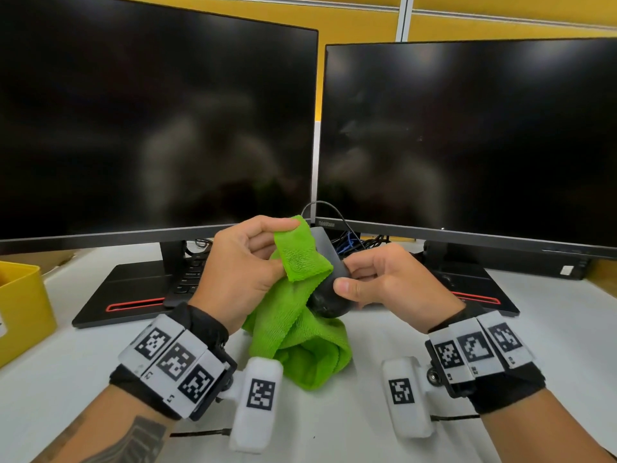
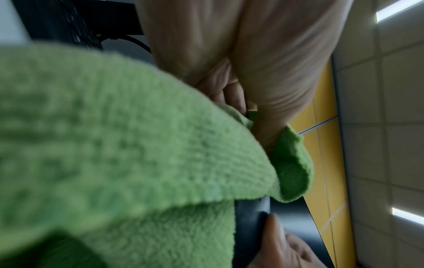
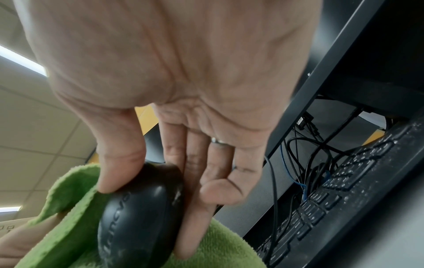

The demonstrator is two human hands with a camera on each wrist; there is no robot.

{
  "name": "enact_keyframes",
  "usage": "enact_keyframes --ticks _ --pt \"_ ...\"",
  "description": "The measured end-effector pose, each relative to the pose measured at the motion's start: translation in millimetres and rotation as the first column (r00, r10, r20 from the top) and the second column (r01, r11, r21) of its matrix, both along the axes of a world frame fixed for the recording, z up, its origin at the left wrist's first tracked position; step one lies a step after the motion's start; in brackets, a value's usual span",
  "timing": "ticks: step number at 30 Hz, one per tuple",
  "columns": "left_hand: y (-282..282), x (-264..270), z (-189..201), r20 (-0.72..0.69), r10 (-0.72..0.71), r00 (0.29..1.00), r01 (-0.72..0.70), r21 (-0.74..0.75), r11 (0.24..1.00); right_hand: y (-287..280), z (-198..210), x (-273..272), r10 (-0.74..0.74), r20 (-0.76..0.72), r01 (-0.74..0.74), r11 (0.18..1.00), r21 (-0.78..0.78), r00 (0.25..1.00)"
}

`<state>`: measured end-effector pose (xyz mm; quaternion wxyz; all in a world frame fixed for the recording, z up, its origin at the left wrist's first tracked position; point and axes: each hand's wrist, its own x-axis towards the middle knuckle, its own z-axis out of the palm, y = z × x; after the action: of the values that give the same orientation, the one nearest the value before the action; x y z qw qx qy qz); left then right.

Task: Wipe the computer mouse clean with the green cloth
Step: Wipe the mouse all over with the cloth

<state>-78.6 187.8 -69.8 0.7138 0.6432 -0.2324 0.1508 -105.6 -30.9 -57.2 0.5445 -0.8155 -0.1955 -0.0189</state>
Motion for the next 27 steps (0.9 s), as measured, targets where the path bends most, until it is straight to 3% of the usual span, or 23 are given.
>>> enact_keyframes --ticks 16,22,27 --pt "-0.7 2.6 -0.9 0.008 0.087 0.996 -0.087 0.009 0.996 2.7 1.3 -1.6 0.003 -0.027 -0.003 1.0 0.008 1.0" --pt "-4.6 -1.2 5.2 -0.061 -0.011 0.998 0.004 -0.125 0.992 -2.2 0.1 2.0 0.016 -0.048 -0.009 0.989 0.15 0.999" --pt "-4.0 -3.9 6.3 -0.061 -0.085 0.995 0.075 -0.153 0.985 -5.9 1.6 4.1 0.043 -0.076 -0.017 0.949 0.315 0.996"
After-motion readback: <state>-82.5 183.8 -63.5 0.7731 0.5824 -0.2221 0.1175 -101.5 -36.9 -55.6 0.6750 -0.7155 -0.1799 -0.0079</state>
